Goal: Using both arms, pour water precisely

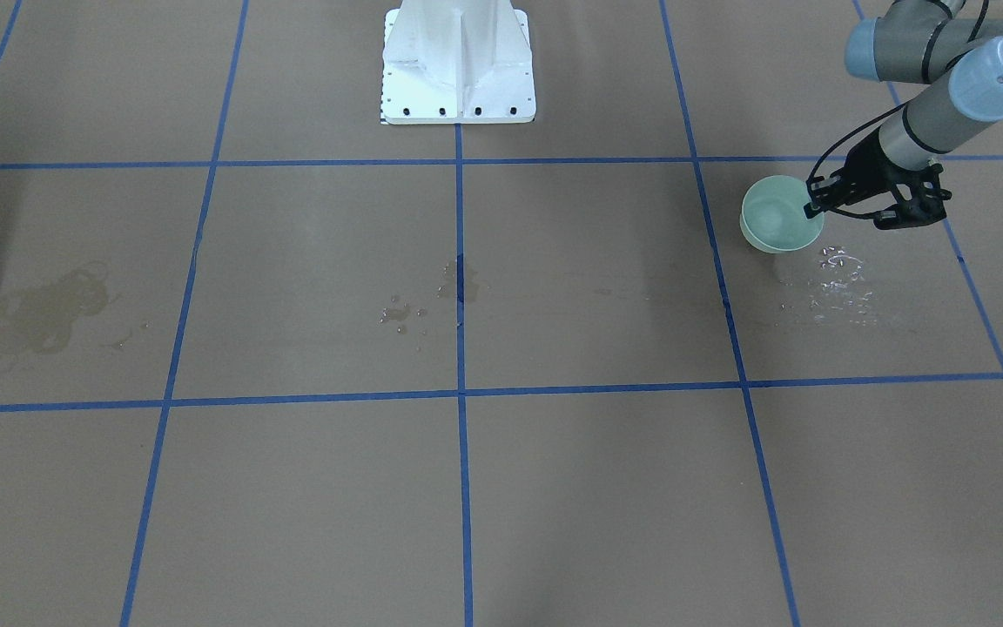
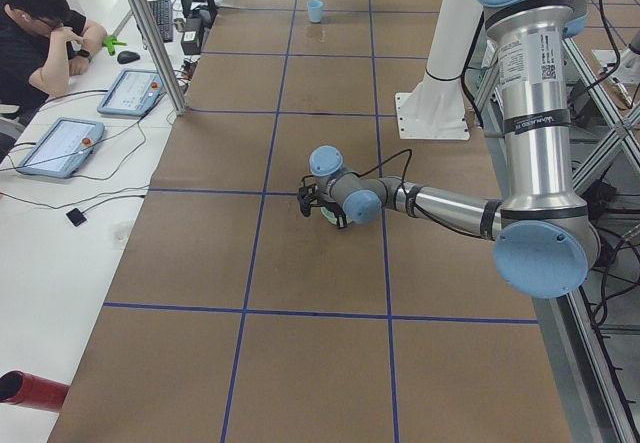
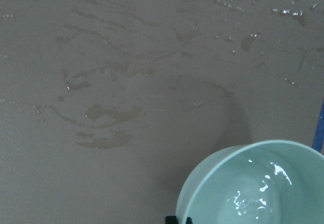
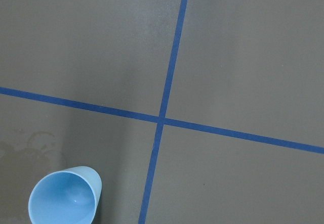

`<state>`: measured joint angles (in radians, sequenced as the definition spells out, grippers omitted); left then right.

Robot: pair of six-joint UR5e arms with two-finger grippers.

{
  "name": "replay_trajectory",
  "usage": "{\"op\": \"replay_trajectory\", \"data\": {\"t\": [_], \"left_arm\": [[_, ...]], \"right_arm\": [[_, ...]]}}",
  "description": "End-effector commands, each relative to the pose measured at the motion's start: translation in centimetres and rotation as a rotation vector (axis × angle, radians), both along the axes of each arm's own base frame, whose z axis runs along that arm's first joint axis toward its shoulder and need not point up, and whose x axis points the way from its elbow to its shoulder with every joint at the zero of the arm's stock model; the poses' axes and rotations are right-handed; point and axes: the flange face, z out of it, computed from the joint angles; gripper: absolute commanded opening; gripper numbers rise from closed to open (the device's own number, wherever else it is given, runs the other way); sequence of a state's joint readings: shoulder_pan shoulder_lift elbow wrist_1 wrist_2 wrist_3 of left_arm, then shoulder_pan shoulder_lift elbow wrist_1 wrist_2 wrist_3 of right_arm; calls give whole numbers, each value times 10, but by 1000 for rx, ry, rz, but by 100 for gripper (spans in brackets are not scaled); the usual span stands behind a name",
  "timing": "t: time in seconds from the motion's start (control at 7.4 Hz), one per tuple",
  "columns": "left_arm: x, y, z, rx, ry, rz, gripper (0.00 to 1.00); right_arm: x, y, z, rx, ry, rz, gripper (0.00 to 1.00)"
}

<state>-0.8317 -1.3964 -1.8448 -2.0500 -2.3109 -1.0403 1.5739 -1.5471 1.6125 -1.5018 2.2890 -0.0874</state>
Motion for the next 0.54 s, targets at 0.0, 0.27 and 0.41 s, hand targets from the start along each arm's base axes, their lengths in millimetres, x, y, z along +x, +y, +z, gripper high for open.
{"op": "replay_trajectory", "data": {"t": [0.0,0.27,0.41], "left_arm": [[4,8,1,2,1,24,99],[2,9,-11,19,16,23,100],[-2,7,-30,43,37,14,100]], "right_arm": [[0,0,-1,2,-4,-1,99],[0,0,-2,5,-3,0,99],[0,1,-3,8,-1,-1,99]]}}
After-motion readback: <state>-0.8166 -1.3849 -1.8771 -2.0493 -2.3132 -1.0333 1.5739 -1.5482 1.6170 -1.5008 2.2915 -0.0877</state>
